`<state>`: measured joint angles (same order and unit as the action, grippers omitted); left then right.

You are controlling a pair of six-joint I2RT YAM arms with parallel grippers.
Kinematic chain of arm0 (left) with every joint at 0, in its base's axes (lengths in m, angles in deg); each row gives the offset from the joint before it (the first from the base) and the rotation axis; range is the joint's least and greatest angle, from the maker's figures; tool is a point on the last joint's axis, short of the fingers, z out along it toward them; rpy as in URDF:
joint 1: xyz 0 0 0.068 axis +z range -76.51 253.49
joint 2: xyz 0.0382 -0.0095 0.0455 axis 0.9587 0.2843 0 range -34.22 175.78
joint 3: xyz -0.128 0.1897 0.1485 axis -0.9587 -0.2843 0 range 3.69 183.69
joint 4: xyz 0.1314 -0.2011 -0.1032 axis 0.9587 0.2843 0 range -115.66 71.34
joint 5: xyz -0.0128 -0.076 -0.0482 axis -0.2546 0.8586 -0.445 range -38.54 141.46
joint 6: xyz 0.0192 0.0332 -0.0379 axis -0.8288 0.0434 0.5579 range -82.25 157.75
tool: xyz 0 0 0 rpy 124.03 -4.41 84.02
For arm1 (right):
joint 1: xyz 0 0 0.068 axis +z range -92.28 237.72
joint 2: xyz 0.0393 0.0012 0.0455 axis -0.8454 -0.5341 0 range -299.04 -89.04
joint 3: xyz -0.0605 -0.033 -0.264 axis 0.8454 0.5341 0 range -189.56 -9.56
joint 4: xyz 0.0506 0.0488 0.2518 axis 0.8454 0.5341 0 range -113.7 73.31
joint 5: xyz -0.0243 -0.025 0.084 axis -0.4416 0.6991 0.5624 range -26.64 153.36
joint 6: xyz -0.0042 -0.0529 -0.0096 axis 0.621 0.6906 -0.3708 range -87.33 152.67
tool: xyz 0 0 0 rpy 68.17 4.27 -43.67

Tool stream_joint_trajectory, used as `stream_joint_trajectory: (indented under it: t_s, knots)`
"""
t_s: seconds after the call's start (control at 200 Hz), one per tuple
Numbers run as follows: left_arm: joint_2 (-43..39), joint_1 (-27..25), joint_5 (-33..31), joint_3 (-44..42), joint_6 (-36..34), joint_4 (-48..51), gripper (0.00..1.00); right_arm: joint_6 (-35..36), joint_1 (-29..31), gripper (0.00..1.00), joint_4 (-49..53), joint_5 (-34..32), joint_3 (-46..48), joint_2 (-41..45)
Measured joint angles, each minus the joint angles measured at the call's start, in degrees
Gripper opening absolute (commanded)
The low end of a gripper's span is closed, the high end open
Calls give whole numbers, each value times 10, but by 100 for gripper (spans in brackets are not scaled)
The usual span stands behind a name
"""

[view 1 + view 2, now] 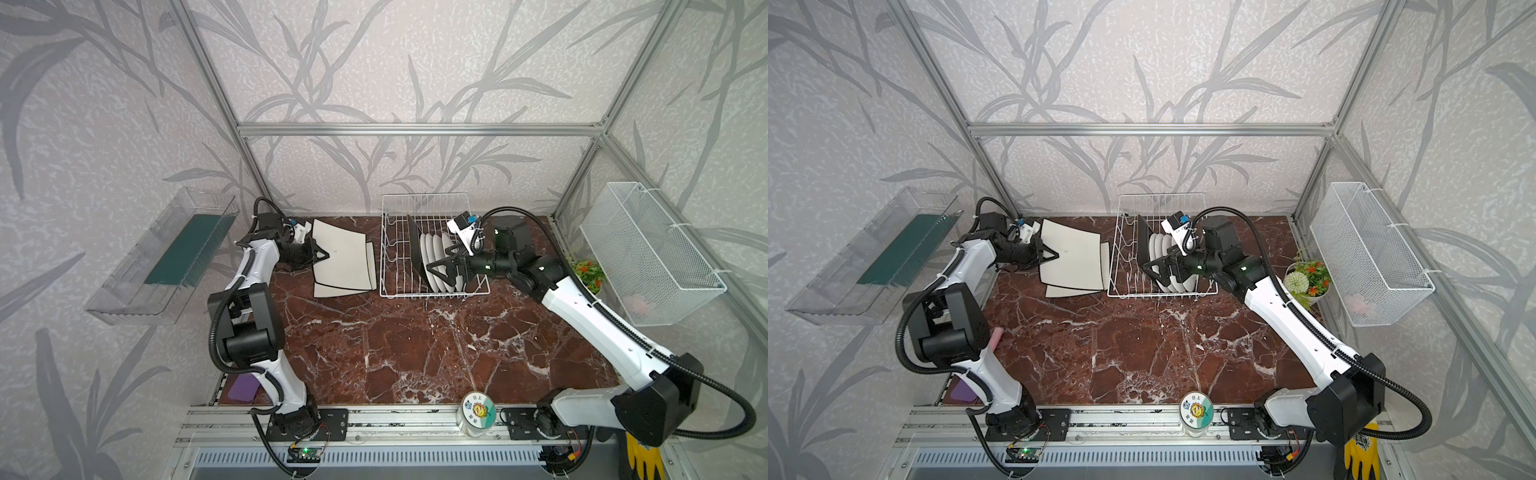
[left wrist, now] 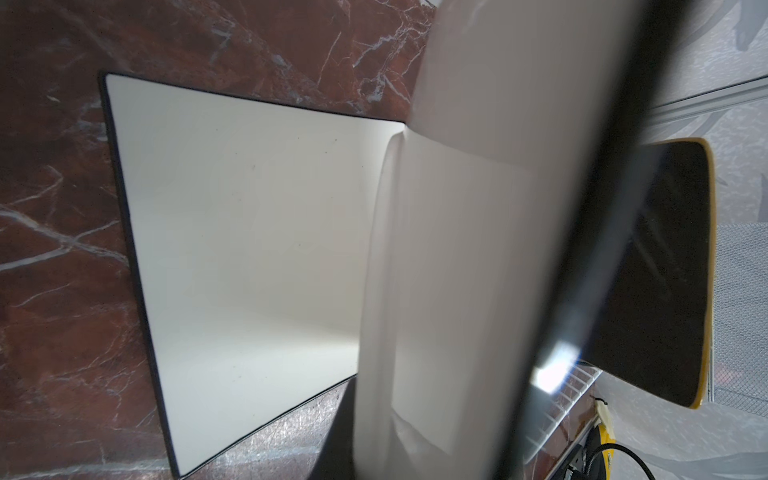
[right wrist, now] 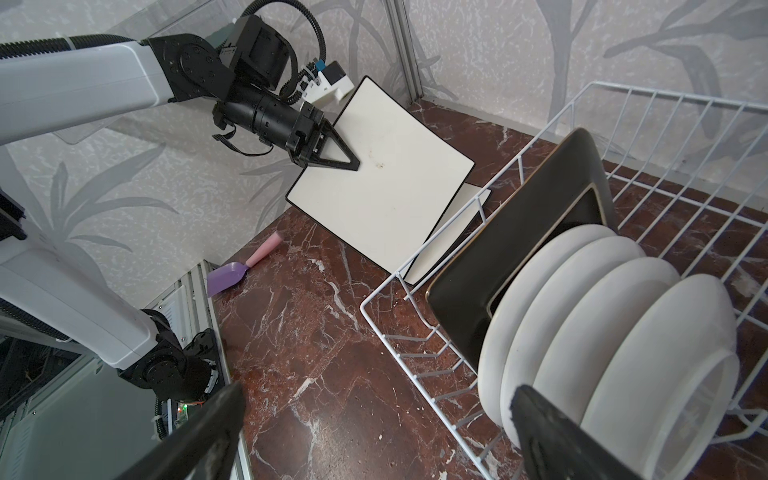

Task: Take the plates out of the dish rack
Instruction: 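Lower the square white plate onto the first plate and open the left gripper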

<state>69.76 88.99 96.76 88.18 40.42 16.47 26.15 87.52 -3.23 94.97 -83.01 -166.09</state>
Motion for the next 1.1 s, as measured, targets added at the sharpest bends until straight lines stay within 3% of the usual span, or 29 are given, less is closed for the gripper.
stream_joint_trajectory:
  t_s: [1.1]
  knots:
    - [151, 28, 88, 87, 25, 8, 0, 31, 0, 99, 49, 2, -27, -32]
